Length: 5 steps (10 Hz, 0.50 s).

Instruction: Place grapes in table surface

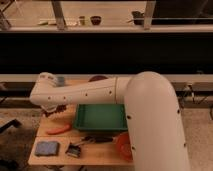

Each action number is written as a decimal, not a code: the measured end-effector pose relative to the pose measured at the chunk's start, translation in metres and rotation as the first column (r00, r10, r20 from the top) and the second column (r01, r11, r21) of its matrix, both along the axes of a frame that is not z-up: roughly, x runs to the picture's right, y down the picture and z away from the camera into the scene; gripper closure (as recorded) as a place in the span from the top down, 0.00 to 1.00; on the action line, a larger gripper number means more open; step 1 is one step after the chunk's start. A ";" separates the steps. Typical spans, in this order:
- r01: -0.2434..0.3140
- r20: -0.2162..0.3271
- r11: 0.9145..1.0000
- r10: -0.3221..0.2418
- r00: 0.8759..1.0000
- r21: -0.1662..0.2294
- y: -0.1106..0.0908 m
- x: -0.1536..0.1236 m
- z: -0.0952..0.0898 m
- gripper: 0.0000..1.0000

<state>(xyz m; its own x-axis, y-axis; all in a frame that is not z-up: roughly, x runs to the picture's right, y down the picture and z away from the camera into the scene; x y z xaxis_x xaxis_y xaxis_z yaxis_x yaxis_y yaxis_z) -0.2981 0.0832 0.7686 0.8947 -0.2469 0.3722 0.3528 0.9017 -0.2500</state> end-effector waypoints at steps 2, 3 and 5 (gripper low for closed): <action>0.001 -0.002 1.000 -0.001 1.000 0.005 -0.005 0.001 0.005 0.02; 0.002 -0.002 1.000 -0.002 1.000 0.008 -0.004 0.000 0.005 0.02; 0.001 -0.003 1.000 -0.001 1.000 0.006 -0.002 -0.002 0.006 0.02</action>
